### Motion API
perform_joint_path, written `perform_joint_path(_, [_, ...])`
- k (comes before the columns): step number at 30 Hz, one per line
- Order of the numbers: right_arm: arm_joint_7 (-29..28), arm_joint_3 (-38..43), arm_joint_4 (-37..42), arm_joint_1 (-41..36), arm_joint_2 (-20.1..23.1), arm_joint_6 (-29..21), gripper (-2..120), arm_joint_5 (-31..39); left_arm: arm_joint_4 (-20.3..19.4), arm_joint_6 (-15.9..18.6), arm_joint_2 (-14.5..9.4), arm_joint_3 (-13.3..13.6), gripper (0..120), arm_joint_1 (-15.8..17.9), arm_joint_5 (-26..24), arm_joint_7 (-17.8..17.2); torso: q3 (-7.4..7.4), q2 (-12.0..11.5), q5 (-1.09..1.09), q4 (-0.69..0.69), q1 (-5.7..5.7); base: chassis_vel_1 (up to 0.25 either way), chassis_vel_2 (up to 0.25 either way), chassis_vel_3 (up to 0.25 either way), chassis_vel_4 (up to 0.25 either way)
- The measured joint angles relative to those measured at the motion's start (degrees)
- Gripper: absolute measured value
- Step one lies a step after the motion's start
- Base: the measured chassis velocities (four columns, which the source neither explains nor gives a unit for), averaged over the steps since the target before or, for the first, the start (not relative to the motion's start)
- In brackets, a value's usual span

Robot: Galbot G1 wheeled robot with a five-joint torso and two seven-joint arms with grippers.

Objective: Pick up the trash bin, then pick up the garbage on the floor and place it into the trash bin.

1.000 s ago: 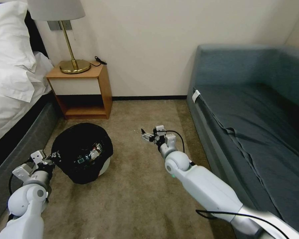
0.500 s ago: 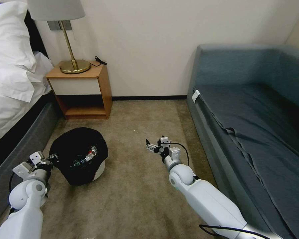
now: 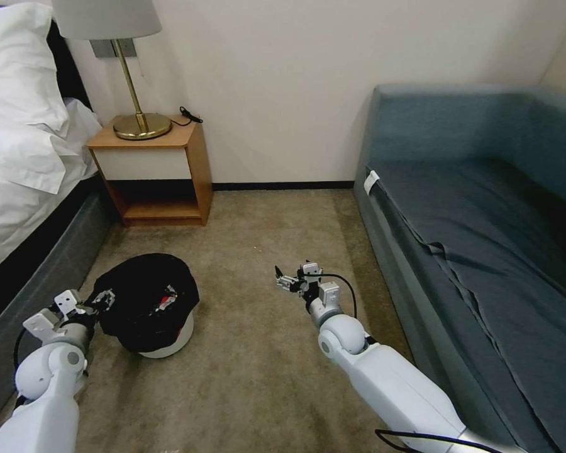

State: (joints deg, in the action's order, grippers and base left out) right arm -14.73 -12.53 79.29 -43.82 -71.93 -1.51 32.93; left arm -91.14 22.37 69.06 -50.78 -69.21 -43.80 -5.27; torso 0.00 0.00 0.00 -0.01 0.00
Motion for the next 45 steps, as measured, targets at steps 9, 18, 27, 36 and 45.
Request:
perform_joint_path(9, [-0.3, 0.2, 0.9, -0.7, -0.5, -0.3, 100, -0.1, -4.0, 0.2, 0.3, -1.0, 100, -3.0, 2.4, 0.1, 0.00, 0.0, -0.01, 0.01, 0.00, 0.000, 0.000, 0.000, 0.000])
perform_joint_path(18, [-0.5, 1.2, 2.6, -2.5, 0.2, -0.4, 100, -0.2, -6.3, -0.2, 0.4, -1.7, 100, -4.2, 5.4, 0.3, 0.00, 0.0, 0.00, 0.00, 0.00, 0.000, 0.000, 0.000, 0.000])
perform_joint_path(27, [-0.4, 3.2, 4.6, -4.4, 0.8, -0.2, 100, -0.3, -10.7, -1.3, 0.5, -2.3, 100, -4.6, 10.1, 0.9, 0.00, 0.0, 0.00, 0.01, 0.00, 0.000, 0.000, 0.000, 0.000])
perform_joint_path(36, [0.5, 5.6, 7.0, -5.9, 1.8, 0.9, 100, 0.0, -15.5, -2.4, 0.4, -1.7, 100, -4.1, 12.4, 3.4, 0.00, 0.0, 0.01, 0.00, 0.00, 0.000, 0.000, 0.000, 0.000])
perform_joint_path(45, [1.3, 8.2, 8.2, -8.1, 2.0, 1.1, 100, -0.6, -17.6, -3.1, 0.7, -0.8, 100, -4.8, 12.9, 6.0, 0.00, 0.0, 0.00, 0.00, 0.00, 0.000, 0.000, 0.000, 0.000])
